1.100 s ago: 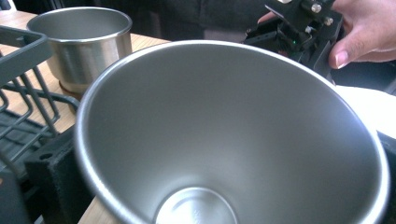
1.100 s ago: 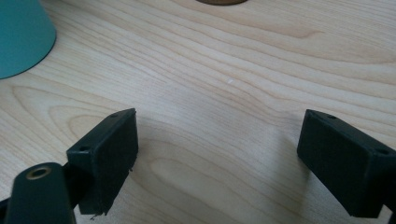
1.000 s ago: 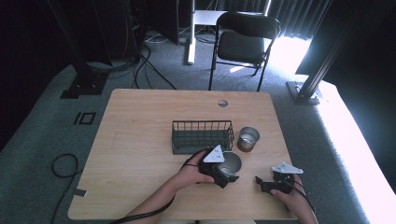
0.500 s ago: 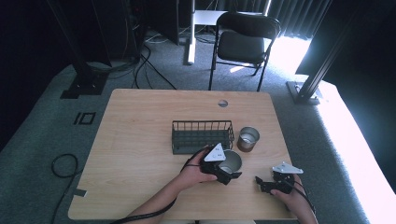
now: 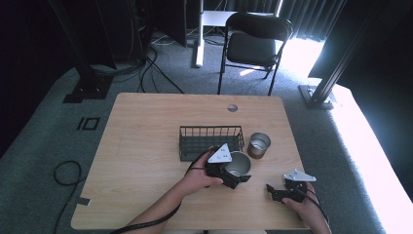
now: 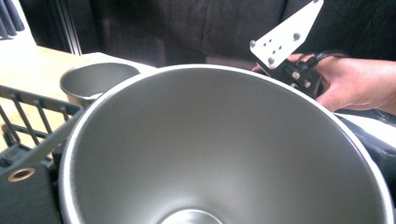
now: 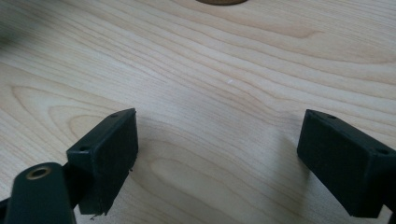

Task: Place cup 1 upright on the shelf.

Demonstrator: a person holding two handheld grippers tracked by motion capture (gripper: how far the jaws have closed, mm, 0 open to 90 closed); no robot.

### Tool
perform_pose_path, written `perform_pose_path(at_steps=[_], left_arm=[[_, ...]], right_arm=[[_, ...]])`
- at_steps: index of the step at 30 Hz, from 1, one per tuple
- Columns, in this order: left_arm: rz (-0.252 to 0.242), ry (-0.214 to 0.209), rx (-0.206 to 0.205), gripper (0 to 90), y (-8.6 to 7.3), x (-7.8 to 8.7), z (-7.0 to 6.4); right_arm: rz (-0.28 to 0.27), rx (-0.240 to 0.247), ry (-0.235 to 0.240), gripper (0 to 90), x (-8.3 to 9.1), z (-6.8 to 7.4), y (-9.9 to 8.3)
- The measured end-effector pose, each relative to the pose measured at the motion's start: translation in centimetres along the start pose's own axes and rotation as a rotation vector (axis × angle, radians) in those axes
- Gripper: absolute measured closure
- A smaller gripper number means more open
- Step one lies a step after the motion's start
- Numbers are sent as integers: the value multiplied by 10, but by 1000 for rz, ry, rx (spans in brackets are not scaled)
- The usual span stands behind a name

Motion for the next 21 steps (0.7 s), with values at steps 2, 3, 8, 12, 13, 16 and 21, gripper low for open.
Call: perform_pose_path(at_steps=[2,3,8,12,13,16,21], left_arm=[[0,-5,-2,94,2,2,0],[0,-5,-2,93,2,2,0],[-32,13,-14,93,16,15,1],[-57,32,-12,93,27,26,7],[-60,31,-10,93,29,28,8],[-76,49,-20,93,38,36,13],[-109,78,-20,93,48,48,24]], right_arm=[[0,0,0,121,0,0,0],[0,0,0,121,0,0,0],[0,0,0,121,0,0,0],[0,0,0,121,0,0,0],[1,0,0,121,0,0,0],[0,1,0,121,0,0,0],[0,0,0,121,0,0,0]])
Point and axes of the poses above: each handheld gripper's, and its own axes: x roughly backward along the jaws, y roughly out of its top, z roughly to its left, the point moved 2 cm from there along -x, roughly forward along the jaws, and after that the axes turned 1 degree about x, right-handed, at the moved point
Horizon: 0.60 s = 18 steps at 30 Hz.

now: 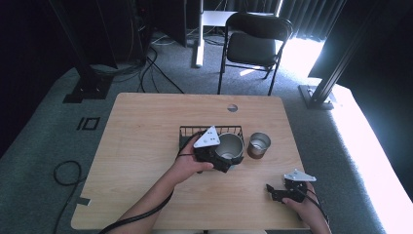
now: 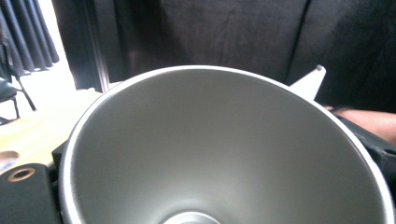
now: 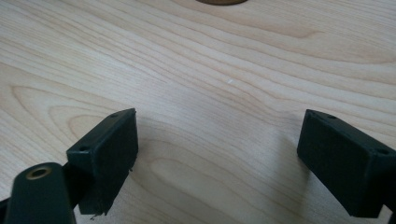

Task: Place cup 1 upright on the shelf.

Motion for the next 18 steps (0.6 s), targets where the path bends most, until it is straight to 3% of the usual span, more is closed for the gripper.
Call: perform_pose_path(at_steps=[10,18], left_arm=[[-38,65,2,94,19,17,20],[-47,132,0,94,24,29,37]], right_arm=[[0,0,0,121,0,0,0],[0,0,0,121,0,0,0]])
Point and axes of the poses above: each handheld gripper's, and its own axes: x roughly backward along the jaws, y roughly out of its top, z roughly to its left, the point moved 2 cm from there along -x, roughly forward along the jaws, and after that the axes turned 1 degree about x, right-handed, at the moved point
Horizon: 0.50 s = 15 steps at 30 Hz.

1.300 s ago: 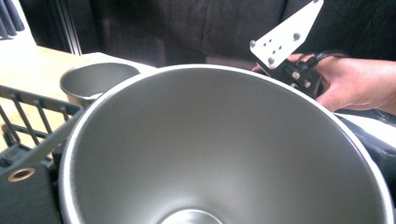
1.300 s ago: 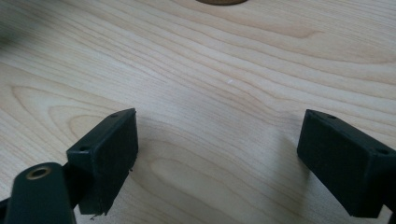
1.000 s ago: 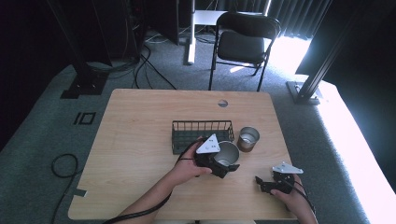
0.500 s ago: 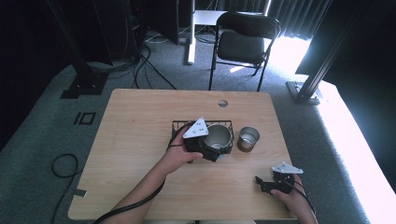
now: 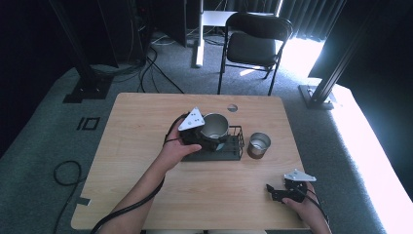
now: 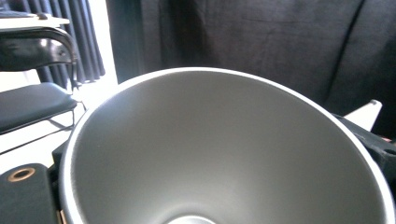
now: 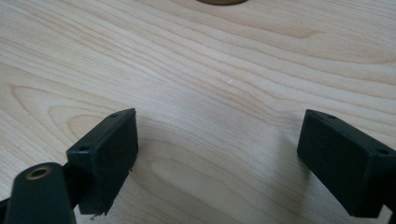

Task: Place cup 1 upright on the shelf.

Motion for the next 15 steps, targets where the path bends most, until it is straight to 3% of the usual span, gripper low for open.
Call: perform_pose_path(at_steps=[8,10,15], left_arm=[[-3,88,20,94,-3,12,27],[-2,92,25,94,-4,13,30],[17,155,46,94,-16,18,45]], right_arm=[[0,0,0,121,0,0,0],[0,1,0,121,0,0,0],[1,0,0,121,0,0,0]])
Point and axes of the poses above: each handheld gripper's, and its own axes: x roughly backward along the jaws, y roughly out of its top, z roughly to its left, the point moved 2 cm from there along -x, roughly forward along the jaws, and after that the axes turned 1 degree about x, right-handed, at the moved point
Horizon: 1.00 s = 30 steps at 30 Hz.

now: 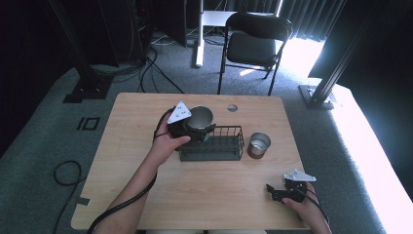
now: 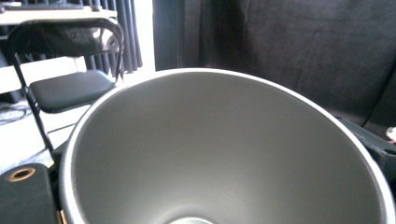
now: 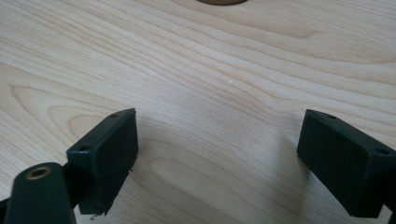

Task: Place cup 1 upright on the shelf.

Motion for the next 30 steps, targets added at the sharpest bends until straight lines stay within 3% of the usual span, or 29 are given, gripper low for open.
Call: perform_pose_path(at_steps=[6,15,30], left_arm=[[26,49,27,94,-14,-1,15],[43,55,80,94,-35,-9,26],[80,11,115,94,-61,-24,30]], right_arm=[[0,0,0,121,0,0,0],[0,0,0,121,0,0,0],[0,0,0,121,0,0,0]])
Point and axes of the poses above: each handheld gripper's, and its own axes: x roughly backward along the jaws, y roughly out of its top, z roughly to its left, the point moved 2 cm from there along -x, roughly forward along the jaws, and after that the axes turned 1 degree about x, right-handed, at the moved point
